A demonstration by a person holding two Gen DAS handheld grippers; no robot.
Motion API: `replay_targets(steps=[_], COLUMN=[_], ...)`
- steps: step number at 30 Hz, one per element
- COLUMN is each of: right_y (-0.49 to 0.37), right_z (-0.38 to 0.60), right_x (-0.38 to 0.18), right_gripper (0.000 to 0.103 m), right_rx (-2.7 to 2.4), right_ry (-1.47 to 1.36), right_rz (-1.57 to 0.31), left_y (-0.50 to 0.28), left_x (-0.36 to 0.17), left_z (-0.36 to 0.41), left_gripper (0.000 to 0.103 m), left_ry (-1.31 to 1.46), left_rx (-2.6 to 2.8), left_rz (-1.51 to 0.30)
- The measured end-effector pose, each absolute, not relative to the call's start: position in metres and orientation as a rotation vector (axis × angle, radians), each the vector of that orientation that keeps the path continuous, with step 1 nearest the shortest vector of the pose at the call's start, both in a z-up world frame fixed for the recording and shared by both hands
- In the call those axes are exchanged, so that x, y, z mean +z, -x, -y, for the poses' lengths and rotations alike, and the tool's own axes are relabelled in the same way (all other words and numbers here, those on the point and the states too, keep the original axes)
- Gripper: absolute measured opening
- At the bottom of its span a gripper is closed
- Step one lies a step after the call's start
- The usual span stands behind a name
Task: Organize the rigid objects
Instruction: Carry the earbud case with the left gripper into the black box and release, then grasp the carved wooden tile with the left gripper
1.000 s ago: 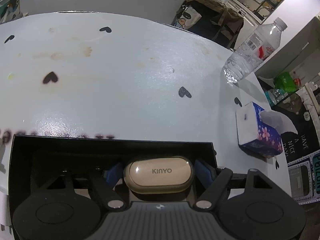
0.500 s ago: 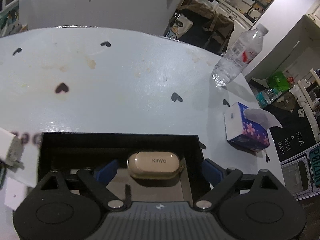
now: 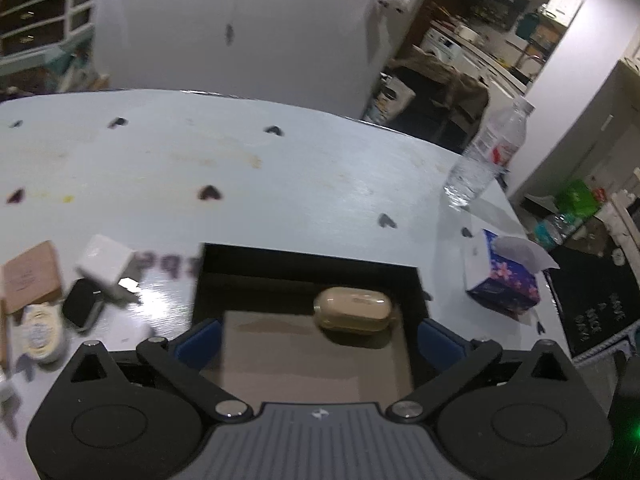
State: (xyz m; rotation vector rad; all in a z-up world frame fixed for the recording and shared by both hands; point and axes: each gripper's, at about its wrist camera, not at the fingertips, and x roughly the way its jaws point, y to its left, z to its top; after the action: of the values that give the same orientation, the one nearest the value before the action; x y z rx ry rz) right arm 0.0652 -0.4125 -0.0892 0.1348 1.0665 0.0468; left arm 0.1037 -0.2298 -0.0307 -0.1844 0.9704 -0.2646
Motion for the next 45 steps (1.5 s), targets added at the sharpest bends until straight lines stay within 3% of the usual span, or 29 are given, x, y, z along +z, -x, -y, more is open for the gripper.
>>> replay_targets(steps=[14, 28, 32, 45], right_y=[-0.065, -0.065, -0.065, -0.062], right_z=[0.414, 0.415, 0.412, 0.41], right_x=[-0.089, -0.09, -0.09, -0.09], right_gripper=[0.007, 0.006, 0.006, 0.005], right_rx=[0.065, 0.017, 0.004, -0.052], right_ry=[-0.133, -0.194, -0.178, -0.204], right_rz=[-1.064, -1.068, -1.065, -1.054], left_y=[-0.067, -0.087, -0.097, -0.12], left_x=[-0.034, -0.061, -0.076, -0.111], left_z=[0.14, 0.02, -0.009, -0.032], left_gripper=[0.103, 0.103, 0.098, 0.096], left_ry=[0.24, 0.27, 0.261, 0.267], left_rx=[-0.014, 0.292, 0.35, 0.374], left_rz=[-0.91, -0.929, -0.951, -1.04])
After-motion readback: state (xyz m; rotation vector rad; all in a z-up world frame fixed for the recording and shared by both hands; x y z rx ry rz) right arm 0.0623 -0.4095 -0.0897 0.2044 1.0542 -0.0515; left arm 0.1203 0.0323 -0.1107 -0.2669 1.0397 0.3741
